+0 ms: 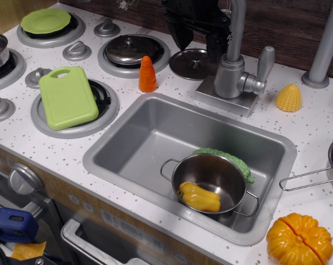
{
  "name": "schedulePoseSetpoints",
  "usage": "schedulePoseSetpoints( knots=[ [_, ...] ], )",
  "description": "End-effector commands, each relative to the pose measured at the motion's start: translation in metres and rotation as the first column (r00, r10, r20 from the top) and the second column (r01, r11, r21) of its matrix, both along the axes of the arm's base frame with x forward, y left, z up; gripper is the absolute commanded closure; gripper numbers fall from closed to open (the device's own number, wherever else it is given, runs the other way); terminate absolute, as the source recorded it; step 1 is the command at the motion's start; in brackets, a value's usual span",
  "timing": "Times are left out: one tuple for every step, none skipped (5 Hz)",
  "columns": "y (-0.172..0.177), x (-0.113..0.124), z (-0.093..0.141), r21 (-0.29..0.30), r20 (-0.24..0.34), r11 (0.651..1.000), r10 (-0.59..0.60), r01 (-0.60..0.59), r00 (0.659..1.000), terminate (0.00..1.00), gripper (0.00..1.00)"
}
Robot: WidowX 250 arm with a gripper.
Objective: Turn faucet front to left
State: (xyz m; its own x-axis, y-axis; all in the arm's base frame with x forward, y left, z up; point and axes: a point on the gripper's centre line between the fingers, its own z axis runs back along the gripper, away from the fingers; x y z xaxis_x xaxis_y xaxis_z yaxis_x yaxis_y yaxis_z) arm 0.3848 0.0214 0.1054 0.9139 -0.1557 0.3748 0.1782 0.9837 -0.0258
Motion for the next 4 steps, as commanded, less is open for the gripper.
schedulePoseSetpoints(
  knots=[
    [0.0130,0.0124,0.0191,0.060,0.099,0.998,-0.005,-0.001,0.995,0.00,0.00],
    [0.0181,0.0165,0.0204,0.062,0.101,0.998,-0.018,0.011,0.995,0.00,0.00],
    [0.0205,0.0192,0.0206,0.070,0.111,0.997,-0.022,0.014,0.994,0.00,0.00],
    [0.0172,0.0150,0.0232,0.075,0.103,0.997,0.006,-0.013,0.995,1.00,0.00]
  ],
)
